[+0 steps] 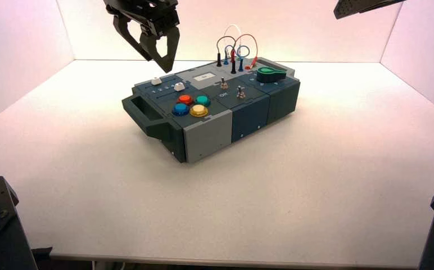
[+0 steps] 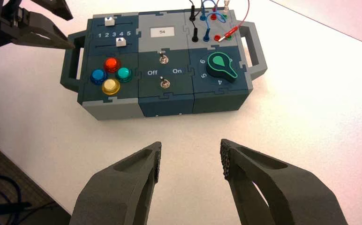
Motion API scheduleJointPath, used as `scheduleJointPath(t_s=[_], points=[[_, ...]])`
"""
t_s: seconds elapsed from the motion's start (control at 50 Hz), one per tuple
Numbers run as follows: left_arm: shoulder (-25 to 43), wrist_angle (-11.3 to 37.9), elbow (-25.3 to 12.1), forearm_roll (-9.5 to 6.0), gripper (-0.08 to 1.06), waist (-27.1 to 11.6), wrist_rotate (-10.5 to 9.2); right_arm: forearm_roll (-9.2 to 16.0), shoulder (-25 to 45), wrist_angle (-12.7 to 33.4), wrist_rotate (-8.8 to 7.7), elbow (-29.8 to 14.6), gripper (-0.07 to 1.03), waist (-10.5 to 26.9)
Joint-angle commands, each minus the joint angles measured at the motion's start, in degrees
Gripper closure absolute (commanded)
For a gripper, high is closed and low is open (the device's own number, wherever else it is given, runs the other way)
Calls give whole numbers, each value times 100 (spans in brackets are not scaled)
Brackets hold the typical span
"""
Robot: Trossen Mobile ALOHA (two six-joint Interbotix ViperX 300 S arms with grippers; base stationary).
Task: Push the blue button with the right gripper.
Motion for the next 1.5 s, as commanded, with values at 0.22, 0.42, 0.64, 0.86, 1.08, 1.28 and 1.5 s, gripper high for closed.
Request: scheduleJointPath(t_s=[0.22, 0.42, 0.64, 0.86, 1.08, 1.28, 1.5], points=[[-835, -18, -132, 9, 21, 44, -18, 9, 18, -70, 18, -79, 30, -18], [-1055, -114, -44, 9, 21, 70, -9, 9, 26, -70, 18, -79, 30, -18], [-1011, -79, -44, 9, 22, 70, 0, 18, 26, -88, 26, -79, 30, -18], [-967, 0, -79, 9, 26, 70, 18, 18, 26, -88, 26, -79, 30, -18], [-1107, -123, -88, 18, 26, 211, -26, 237, 466, 9, -26, -149, 40, 70], [-1230, -202, -62, 18, 26, 853, -97, 387, 1230, -114, -26, -492, 47, 378], [-1134, -211, -53, 18, 26, 1406, -105, 536, 1837, -387, -26, -993, 61, 677]])
